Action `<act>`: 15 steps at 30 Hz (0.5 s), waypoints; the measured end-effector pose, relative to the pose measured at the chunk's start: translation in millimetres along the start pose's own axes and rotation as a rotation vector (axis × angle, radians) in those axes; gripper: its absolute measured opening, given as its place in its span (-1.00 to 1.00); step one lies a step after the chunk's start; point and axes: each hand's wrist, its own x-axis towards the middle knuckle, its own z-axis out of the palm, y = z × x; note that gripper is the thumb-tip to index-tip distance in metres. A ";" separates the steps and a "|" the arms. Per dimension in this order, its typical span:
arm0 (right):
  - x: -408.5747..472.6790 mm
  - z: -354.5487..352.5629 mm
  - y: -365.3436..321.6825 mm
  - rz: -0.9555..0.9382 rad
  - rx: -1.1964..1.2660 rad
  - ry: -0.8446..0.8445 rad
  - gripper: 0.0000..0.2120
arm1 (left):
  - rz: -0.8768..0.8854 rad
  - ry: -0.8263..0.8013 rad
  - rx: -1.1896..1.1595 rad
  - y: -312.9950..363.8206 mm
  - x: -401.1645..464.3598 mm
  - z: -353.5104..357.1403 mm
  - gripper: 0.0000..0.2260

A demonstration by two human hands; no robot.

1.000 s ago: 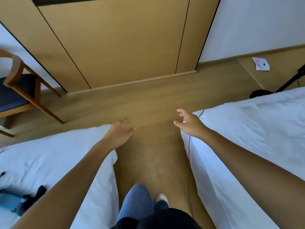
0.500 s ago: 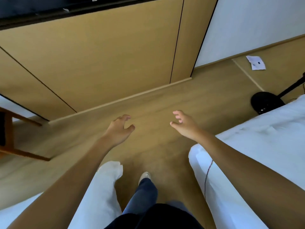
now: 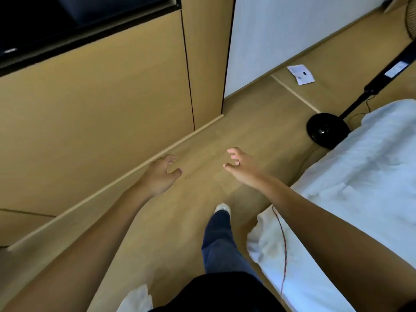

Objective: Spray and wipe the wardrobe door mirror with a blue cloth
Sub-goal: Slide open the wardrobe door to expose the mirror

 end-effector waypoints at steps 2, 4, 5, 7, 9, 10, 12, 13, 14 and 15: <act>41.8 -33.9 1.3 0.011 0.037 0.024 -0.49 | 0.023 -0.016 -0.018 29.8 50.7 -0.3 -0.63; 79.0 -70.0 2.0 0.032 0.055 0.036 -0.49 | 0.026 -0.033 -0.027 61.9 98.2 -0.8 -0.64; 92.4 -84.7 2.1 0.041 0.054 0.045 -0.50 | 0.031 -0.043 -0.024 76.2 115.8 -1.2 -0.64; 120.3 -120.2 2.4 0.062 0.067 0.083 -0.51 | 0.061 -0.083 -0.009 110.6 157.7 -0.9 -0.63; 143.2 -155.2 3.5 0.082 0.062 0.119 -0.52 | 0.095 -0.124 -0.007 144.6 197.7 0.9 -0.63; 151.0 -169.4 3.6 0.092 0.047 0.130 -0.52 | 0.113 -0.136 -0.012 158.8 212.7 1.8 -0.64; 172.5 -200.7 6.4 0.119 0.045 0.164 -0.51 | 0.158 -0.160 -0.020 190.9 248.4 4.3 -0.64; 184.2 -214.6 8.7 0.135 0.054 0.182 -0.51 | 0.182 -0.172 -0.016 205.2 266.8 6.1 -0.63; 195.6 -227.3 10.8 0.154 0.066 0.198 -0.50 | 0.206 -0.188 -0.010 218.3 285.3 7.8 -0.63; 205.6 -237.1 12.6 0.170 0.075 0.213 -0.50 | 0.224 -0.205 -0.005 228.9 301.5 9.5 -0.63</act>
